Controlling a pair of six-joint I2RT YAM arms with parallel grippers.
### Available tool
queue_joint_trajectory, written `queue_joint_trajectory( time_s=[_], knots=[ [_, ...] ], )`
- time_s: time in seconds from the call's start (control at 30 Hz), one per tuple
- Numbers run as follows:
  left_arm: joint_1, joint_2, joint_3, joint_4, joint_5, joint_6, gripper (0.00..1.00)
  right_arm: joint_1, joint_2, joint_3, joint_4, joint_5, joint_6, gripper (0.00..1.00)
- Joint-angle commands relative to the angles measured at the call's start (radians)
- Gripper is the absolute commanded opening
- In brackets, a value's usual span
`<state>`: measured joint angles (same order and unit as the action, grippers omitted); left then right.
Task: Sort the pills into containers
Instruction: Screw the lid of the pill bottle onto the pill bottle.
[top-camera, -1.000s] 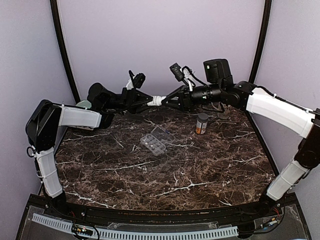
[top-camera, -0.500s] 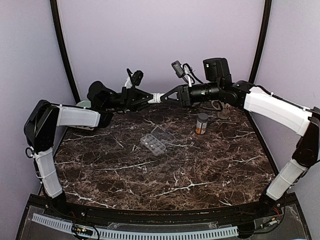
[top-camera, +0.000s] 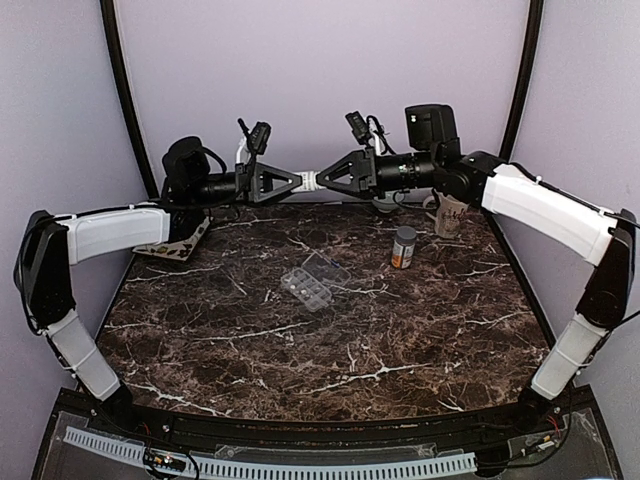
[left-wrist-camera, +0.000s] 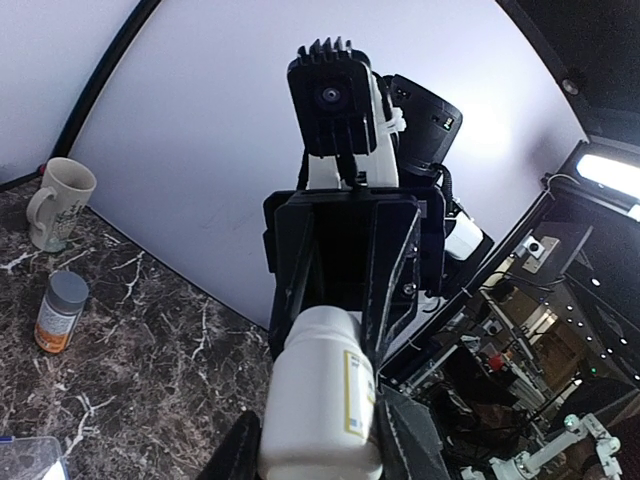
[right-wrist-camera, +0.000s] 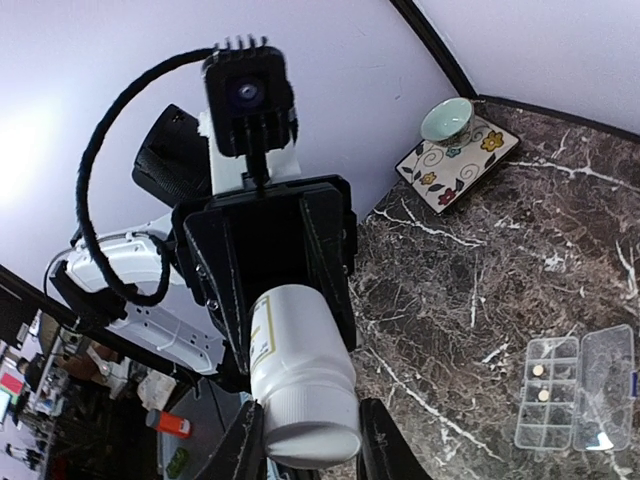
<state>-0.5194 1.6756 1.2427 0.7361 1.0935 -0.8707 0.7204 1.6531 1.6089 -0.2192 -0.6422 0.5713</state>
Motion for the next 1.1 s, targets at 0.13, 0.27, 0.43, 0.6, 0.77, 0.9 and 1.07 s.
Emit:
queue_joint_trajectory(
  time_s=[0.13,0.27,0.43,0.6,0.77,0.9,1.07],
  knots=[
    [-0.090,-0.102,0.014,-0.346,-0.064,0.398,0.00,0.018,0.086,0.005,0.151,-0.075,0.293,0.00],
    [-0.090,-0.102,0.034,-0.442,-0.082,0.479,0.00,0.013,0.079,-0.033,0.228,-0.112,0.387,0.00],
    [-0.090,-0.104,0.031,-0.446,-0.072,0.494,0.00,0.011,0.070,-0.105,0.414,-0.177,0.556,0.00],
    [-0.090,-0.114,0.016,-0.396,-0.070,0.465,0.00,0.011,0.067,-0.159,0.590,-0.211,0.708,0.00],
    [-0.090,-0.113,-0.019,-0.254,-0.056,0.376,0.00,0.011,0.081,-0.197,0.798,-0.221,0.879,0.00],
    [-0.090,-0.095,-0.044,-0.130,-0.025,0.270,0.00,0.013,0.084,-0.179,0.791,-0.232,0.866,0.00],
    [-0.090,-0.053,-0.066,0.087,0.026,0.082,0.00,0.013,0.090,-0.194,0.845,-0.250,0.871,0.00]
  ],
)
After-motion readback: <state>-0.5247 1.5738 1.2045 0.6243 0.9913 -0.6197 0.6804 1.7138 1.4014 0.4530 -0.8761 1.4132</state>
